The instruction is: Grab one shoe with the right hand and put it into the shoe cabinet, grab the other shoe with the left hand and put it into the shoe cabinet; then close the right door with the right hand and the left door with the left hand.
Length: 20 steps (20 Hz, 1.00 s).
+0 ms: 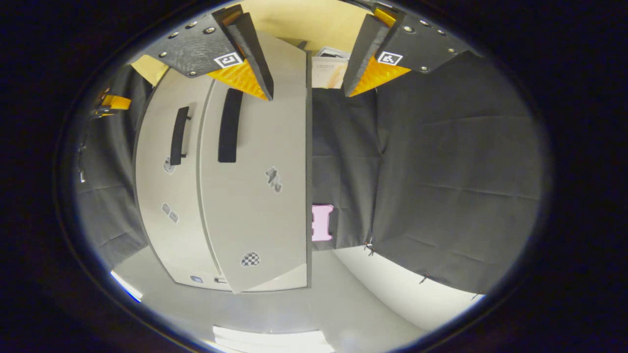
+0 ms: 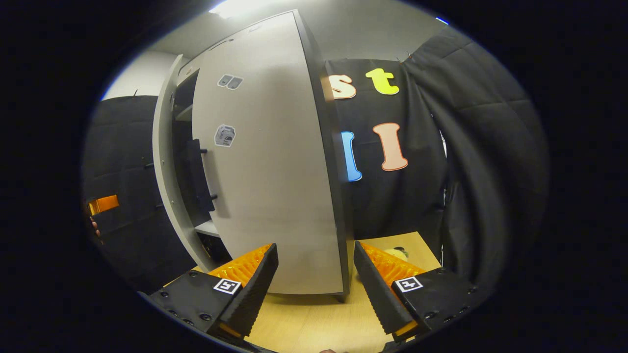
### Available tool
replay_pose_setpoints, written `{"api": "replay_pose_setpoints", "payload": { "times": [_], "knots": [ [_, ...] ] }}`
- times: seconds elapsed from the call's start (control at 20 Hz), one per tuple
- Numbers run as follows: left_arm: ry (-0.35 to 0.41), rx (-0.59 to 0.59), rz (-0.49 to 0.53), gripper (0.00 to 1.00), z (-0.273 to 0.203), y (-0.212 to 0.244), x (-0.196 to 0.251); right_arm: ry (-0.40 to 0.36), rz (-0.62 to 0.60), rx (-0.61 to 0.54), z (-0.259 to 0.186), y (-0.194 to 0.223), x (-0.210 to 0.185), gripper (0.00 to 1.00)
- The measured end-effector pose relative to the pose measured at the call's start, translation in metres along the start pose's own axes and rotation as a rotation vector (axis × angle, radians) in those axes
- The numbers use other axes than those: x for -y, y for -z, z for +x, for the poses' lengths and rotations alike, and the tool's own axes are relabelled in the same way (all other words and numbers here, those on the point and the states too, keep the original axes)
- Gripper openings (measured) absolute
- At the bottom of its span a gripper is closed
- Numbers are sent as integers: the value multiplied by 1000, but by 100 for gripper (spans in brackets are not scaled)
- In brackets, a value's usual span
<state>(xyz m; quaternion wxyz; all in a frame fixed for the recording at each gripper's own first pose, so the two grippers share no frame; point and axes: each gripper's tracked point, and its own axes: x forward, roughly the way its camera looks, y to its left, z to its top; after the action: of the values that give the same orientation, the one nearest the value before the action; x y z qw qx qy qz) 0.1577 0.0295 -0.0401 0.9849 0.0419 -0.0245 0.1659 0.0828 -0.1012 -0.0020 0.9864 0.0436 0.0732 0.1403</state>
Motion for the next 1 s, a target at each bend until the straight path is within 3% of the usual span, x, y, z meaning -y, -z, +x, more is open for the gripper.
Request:
{"api": "replay_pose_setpoints", "payload": {
  "times": [0.15,0.2,0.25,0.5,1.0],
  "knots": [
    [-19,13,-51,89,-6,-7,-12,27,21,20,-1,-14,-17,98],
    [-19,11,-71,83,-8,-8,-17,43,26,21,-3,-15,-22,98],
    [-11,16,-82,89,-10,-9,-21,62,27,30,-6,-18,-26,98],
    [39,26,-30,89,10,2,-38,142,16,74,-18,-23,-46,98],
    [249,-32,3,89,49,48,-17,256,-13,113,-34,-17,-81,98]
  ]
}}
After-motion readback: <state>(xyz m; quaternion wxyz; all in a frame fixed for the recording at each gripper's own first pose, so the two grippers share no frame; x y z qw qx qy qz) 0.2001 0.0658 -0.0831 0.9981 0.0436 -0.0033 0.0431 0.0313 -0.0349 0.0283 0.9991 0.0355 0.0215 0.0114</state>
